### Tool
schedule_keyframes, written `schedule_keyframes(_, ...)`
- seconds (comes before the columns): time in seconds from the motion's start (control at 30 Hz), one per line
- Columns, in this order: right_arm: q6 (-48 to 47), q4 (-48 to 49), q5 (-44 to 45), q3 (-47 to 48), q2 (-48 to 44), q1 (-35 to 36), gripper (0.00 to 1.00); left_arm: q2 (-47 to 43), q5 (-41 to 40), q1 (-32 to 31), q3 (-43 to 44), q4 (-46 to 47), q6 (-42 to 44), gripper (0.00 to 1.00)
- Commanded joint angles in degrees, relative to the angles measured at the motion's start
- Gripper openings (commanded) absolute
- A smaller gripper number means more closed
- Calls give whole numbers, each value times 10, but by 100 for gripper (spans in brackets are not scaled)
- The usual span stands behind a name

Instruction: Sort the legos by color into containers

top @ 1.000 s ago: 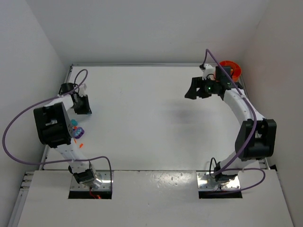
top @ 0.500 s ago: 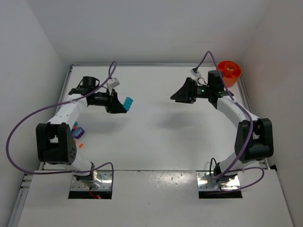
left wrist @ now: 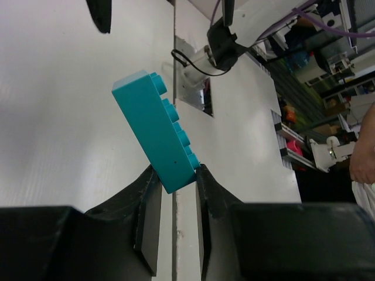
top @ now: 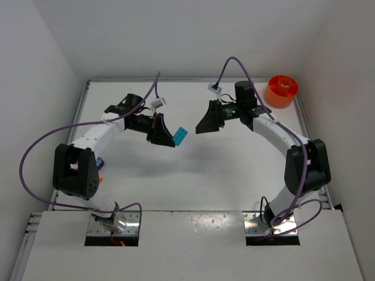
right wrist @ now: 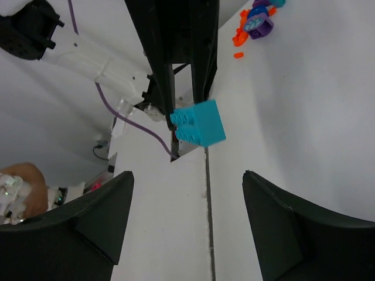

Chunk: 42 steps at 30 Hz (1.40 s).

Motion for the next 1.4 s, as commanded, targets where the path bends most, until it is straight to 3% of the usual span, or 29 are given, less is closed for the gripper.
schedule_keyframes(0.0,-75,-18,-28,36,9,17,75,-13,37,-19,21,1,2,25)
schedule_keyframes(0.3,-80,-5,-17,46,24,65,70,-18,26,-39,15,1,2,24)
schedule_keyframes(0.57,-80,6,-7,34,24,88,55,-24,21,-44,10,1,2,24)
schedule_keyframes(0.67,-80,6,-7,34,19,93,45,-29,15,-44,10,1,7,24)
schedule_keyframes(0.8,-80,6,6,34,19,94,23,-29,9,-44,5,1,7,25)
schedule_keyframes(0.87,-75,6,19,34,13,94,13,-29,2,-44,5,1,7,34)
schedule_keyframes(0.9,-75,6,25,34,13,87,5,-29,-10,-44,5,1,7,56)
schedule_keyframes(0.93,-75,6,25,40,6,81,2,-29,-15,-44,5,1,2,66)
schedule_keyframes(1.0,-92,-16,36,51,0,65,0,-34,-36,-44,10,1,2,77)
schedule_keyframes(1.07,-198,-131,70,71,-13,51,0,-46,-44,-23,10,1,2,82)
schedule_keyframes(1.17,-260,-232,154,84,-37,21,0,-64,-58,8,4,15,-26,89)
schedule_keyframes(1.37,-303,-243,436,67,-87,-65,0,-127,-178,55,-40,145,-147,93)
